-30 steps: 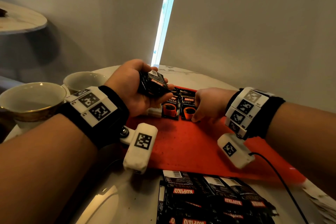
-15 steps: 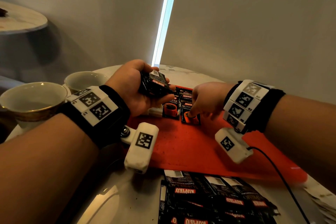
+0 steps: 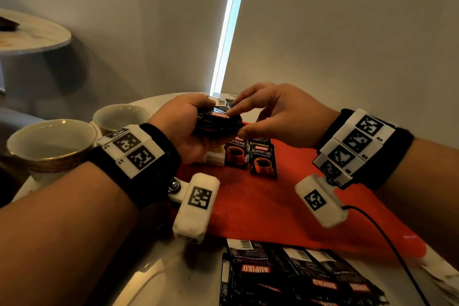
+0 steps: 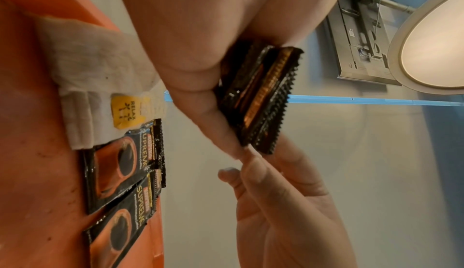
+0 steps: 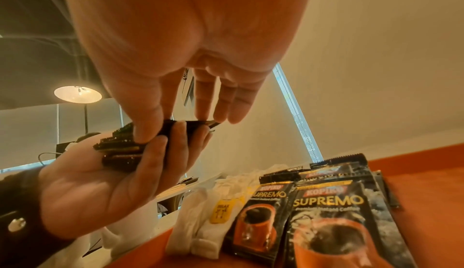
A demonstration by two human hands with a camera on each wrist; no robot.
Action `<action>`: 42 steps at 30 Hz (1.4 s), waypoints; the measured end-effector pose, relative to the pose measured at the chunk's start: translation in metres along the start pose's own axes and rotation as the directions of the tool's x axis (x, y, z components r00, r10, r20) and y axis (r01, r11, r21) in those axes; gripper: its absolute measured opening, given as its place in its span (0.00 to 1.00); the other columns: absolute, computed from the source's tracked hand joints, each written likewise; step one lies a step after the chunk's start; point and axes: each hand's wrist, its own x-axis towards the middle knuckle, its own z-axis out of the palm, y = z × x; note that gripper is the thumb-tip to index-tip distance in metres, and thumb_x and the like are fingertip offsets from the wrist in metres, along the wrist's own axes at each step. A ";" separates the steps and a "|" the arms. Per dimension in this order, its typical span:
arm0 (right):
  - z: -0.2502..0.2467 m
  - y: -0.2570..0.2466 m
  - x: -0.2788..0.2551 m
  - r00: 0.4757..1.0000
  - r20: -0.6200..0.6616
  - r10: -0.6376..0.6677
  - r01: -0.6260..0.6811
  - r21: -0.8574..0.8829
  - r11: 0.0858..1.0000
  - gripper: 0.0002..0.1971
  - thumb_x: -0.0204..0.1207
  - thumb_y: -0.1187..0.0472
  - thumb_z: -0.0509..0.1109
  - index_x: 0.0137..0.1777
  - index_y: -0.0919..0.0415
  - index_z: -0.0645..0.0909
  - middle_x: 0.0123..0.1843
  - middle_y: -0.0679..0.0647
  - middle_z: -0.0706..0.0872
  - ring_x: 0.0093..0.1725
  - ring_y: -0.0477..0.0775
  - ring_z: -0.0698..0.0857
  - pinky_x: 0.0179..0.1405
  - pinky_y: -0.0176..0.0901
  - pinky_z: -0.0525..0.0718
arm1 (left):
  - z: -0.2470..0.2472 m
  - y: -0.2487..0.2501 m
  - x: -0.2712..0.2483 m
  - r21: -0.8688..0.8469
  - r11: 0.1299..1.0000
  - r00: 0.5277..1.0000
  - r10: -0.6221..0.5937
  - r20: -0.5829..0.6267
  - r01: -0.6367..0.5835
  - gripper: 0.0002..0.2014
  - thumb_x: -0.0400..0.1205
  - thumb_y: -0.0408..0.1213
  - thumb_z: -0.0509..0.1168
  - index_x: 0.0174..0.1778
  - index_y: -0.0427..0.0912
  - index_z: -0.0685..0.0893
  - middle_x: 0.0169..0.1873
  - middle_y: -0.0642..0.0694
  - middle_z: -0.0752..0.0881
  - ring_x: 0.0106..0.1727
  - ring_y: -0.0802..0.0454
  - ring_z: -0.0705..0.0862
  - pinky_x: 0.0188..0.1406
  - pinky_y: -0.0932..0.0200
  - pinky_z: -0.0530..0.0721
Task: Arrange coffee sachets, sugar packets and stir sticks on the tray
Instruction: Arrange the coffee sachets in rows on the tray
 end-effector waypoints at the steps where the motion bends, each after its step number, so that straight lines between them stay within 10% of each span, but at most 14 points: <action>1: 0.001 0.001 0.000 1.000 -0.016 -0.012 0.012 0.003 1.000 0.17 0.70 0.58 0.83 0.54 0.35 0.88 0.59 0.36 0.85 0.47 0.30 0.84 0.51 0.40 0.88 | 0.000 0.000 0.000 0.000 1.000 1.000 -0.001 0.003 0.001 0.19 0.87 0.35 0.58 0.72 0.30 0.74 0.57 0.28 0.87 0.42 0.36 0.93 0.36 0.45 0.91; 6: 0.004 0.007 0.001 0.999 -0.040 -0.021 0.021 -0.022 1.000 0.14 0.72 0.58 0.81 0.54 0.39 0.90 0.59 0.37 0.87 0.52 0.29 0.84 0.48 0.24 0.80 | 0.003 0.000 0.000 0.002 1.000 1.000 -0.017 -0.015 0.017 0.18 0.87 0.36 0.59 0.69 0.30 0.76 0.50 0.30 0.88 0.42 0.38 0.91 0.40 0.46 0.92; 13: -0.001 0.023 0.007 0.915 -0.380 0.136 -0.064 0.197 0.978 0.08 0.82 0.65 0.72 0.48 0.50 0.86 0.39 0.52 0.91 0.35 0.52 0.88 0.36 0.45 0.89 | 0.001 0.002 0.002 0.037 0.996 0.993 -0.082 -0.089 0.086 0.11 0.86 0.42 0.58 0.49 0.37 0.79 0.37 0.40 0.83 0.36 0.45 0.84 0.39 0.47 0.88; 21: 0.015 0.049 0.014 0.797 0.061 0.601 -0.587 0.312 0.747 0.09 0.80 0.78 0.66 0.49 0.63 0.80 0.36 0.62 0.84 0.26 0.52 0.84 0.21 0.43 0.86 | -0.001 0.002 0.005 0.074 0.991 0.990 -0.107 -0.090 0.114 0.08 0.84 0.41 0.57 0.48 0.42 0.77 0.37 0.43 0.81 0.34 0.44 0.83 0.56 0.25 0.81; 27: 0.025 0.051 0.022 0.776 0.127 0.618 -0.631 0.143 0.763 0.07 0.80 0.74 0.70 0.50 0.61 0.82 0.38 0.59 0.87 0.30 0.52 0.88 0.29 0.44 0.88 | 0.005 -0.006 0.004 0.094 0.987 0.987 -0.116 -0.113 0.127 0.11 0.84 0.40 0.56 0.44 0.38 0.78 0.31 0.40 0.82 0.26 0.45 0.84 0.29 0.51 0.85; 35: 0.030 0.040 0.032 0.773 0.118 0.623 -0.630 0.035 0.775 0.07 0.81 0.72 0.71 0.46 0.60 0.81 0.38 0.61 0.90 0.45 0.64 0.92 0.54 0.61 0.91 | 0.013 -0.018 0.006 0.098 0.990 0.987 -0.092 -0.134 0.105 0.11 0.85 0.39 0.57 0.49 0.34 0.79 0.35 0.38 0.83 0.28 0.44 0.84 0.34 0.51 0.82; 42: 0.032 0.039 0.035 0.801 0.048 0.597 -0.593 -0.074 0.801 0.03 0.79 0.67 0.75 0.49 0.59 0.87 0.35 0.55 0.87 0.30 0.52 0.85 0.31 0.42 0.86 | 0.015 -0.020 0.003 0.119 0.986 0.986 -0.098 -0.136 0.115 0.12 0.85 0.40 0.56 0.48 0.35 0.80 0.38 0.38 0.83 0.27 0.44 0.85 0.24 0.53 0.85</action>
